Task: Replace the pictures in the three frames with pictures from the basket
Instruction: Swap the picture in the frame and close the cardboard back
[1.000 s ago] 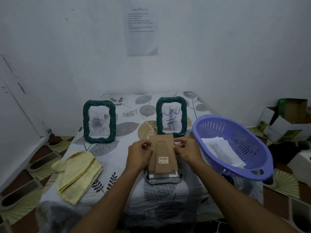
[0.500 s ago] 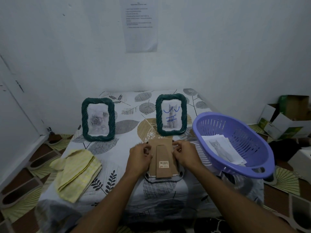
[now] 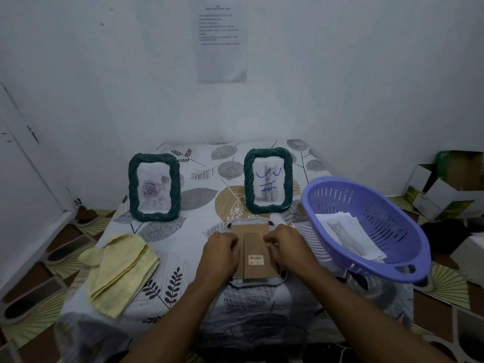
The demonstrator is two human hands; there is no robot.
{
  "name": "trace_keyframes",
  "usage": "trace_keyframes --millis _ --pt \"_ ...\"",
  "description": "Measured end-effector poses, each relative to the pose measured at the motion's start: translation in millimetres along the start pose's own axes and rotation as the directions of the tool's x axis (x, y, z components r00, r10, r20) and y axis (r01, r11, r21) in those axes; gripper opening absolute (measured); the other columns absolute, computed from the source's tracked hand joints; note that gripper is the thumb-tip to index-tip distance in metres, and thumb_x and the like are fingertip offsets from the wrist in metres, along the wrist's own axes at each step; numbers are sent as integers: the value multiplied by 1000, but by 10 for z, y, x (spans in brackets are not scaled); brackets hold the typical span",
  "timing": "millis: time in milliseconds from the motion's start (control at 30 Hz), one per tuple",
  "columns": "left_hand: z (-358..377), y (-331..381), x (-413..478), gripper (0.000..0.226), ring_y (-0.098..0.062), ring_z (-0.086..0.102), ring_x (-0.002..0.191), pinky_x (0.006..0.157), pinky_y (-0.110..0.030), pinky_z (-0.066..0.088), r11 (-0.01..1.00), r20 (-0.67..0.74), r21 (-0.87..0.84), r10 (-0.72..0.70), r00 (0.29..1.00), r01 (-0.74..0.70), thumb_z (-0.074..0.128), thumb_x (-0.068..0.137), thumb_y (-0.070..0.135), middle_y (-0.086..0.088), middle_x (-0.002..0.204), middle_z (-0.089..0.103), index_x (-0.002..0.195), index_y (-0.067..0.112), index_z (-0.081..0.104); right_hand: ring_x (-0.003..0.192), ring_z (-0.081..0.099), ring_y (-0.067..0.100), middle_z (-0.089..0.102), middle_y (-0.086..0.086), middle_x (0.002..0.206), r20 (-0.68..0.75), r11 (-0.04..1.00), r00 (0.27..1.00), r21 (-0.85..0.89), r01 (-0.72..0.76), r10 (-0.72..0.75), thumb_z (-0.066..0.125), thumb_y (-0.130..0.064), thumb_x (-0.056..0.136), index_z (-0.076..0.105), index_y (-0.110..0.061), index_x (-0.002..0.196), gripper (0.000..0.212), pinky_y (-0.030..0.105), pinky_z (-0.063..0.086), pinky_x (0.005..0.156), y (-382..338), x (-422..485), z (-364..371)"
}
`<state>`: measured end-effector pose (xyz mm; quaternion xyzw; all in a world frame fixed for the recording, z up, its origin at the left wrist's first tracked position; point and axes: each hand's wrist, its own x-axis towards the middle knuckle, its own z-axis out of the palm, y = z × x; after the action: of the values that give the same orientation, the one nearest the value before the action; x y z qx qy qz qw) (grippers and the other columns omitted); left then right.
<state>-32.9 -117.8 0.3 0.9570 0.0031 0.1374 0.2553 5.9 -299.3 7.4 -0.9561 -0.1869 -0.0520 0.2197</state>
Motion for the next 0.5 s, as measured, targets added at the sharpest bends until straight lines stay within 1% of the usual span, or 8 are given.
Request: trace_keyframes --millis 33,100,133,167,233,300,400,500 --pt "15 -21 8 33 -17 52 70 62 -30 46 1000 -4 21 16 1000 -15 60 83 17 -4 67 56 55 22 45 99 57 22 60 4 108 -4 1000 1000 -8 7 -7 56 -19 90 73 -19 107 24 28 45 80 14 -3 10" --pt "4 -34 33 22 -18 49 82 67 -29 44 997 -21 61 42 999 -40 64 83 21 -4 72 61 62 17 59 105 51 18 55 2 111 -10 1000 1000 -3 -1 1 56 -23 91 71 -21 111 25 29 45 83 33 -10 19" --pt "2 -48 51 13 -18 48 89 72 -29 43 997 -30 67 49 998 -47 65 83 23 -3 81 65 72 16 66 107 48 17 53 0 111 -17 1000 1000 6 -10 10 56 -25 92 70 -22 111 24 29 44 85 43 -12 21" --pt "3 -62 74 11 -18 47 96 78 -31 42 997 -37 68 43 998 -40 66 83 27 -2 92 65 85 16 68 109 45 15 51 -1 111 -28 1000 999 19 -20 20 57 -27 91 70 -23 109 22 29 43 87 51 -9 21" --pt "6 -93 119 34 -20 40 110 90 -34 37 998 -14 42 -36 999 36 66 83 35 0 116 55 113 19 61 110 42 15 49 -3 109 -61 999 997 41 -33 36 61 -31 89 68 -24 104 18 29 42 89 64 13 31" --pt "-5 -130 176 54 -22 31 120 99 -36 33 994 56 30 -106 993 104 65 82 42 -1 129 42 129 20 50 113 42 16 48 -1 113 -77 995 995 70 -65 70 64 -34 87 64 -23 108 24 29 41 90 75 39 58" --pt "-29 -184 250 63 -24 26 126 102 -37 29 989 182 55 -143 973 135 63 81 48 -2 136 37 135 21 45 119 43 20 45 3 125 -84 985 987 122 -123 134 62 -39 87 53 -17 129 48 31 41 96 92 53 108" --pt "-26 -218 232 68 -24 26 127 102 -37 27 991 214 67 -128 968 116 54 80 56 -1 140 36 138 22 44 118 44 23 43 5 126 -56 986 987 83 -147 152 57 -41 88 47 -15 136 56 33 42 97 91 62 135"
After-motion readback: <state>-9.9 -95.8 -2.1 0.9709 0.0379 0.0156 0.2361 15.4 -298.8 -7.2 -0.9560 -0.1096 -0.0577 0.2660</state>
